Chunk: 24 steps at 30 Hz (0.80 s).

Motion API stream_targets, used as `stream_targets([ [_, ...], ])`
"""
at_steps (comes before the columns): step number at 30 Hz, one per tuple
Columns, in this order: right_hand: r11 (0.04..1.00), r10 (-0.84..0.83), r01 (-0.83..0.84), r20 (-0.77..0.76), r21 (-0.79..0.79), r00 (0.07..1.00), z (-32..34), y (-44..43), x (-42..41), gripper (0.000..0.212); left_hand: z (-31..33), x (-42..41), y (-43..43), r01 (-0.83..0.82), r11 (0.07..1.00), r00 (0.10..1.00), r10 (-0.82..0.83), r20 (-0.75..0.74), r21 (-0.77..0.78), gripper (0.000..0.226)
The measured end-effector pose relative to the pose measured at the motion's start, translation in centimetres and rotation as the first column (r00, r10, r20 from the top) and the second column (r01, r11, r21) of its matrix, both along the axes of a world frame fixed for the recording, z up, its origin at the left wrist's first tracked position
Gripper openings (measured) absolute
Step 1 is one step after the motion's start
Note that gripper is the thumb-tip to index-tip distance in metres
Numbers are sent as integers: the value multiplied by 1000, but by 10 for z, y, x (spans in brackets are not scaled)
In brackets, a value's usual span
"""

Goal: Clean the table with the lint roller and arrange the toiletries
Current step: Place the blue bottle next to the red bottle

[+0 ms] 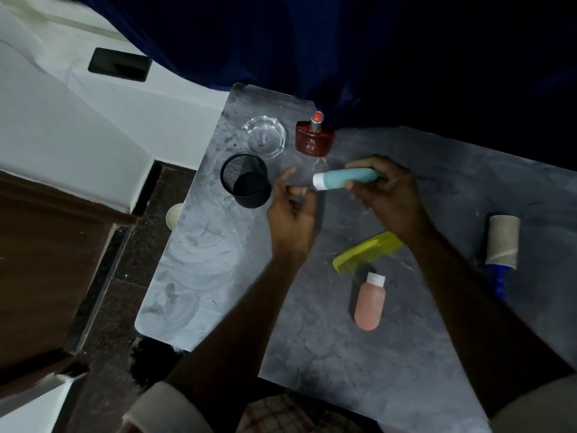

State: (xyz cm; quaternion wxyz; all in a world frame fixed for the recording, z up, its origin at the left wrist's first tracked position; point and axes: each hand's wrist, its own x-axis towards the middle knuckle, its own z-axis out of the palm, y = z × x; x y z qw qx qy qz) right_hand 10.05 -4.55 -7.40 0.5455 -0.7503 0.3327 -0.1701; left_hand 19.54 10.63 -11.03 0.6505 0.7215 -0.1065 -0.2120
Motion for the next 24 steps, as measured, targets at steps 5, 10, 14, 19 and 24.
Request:
stream_targets([
  [5, 984, 27, -44, -96, -172, 995, 3, -6, 30, 19, -3, 16, -10, 163, 982, 960, -180, 216, 94, 28],
  [10, 859, 151, -265, -277, -438, 949, 5, -8, 51, 27, -11, 15, -11, 141, 982, 959, -168, 229, 129, 23],
  [14, 874, 148, -285, -341, -395, 928, 4, -5, 69, 60, -8, 18, -18, 84, 992, 987, -96, 132, 92, 47],
  [19, 847, 117, -293, -381, -444, 917, -8, 2, 84, 47, -17, 30, -26, 99, 987, 988, -113, 105, 126, 51],
  [24, 811, 105, -305, -389, -499, 915, -18, 11, 88, 42, -30, 36, -22, 79, 990, 987, -94, 128, 118, 43],
])
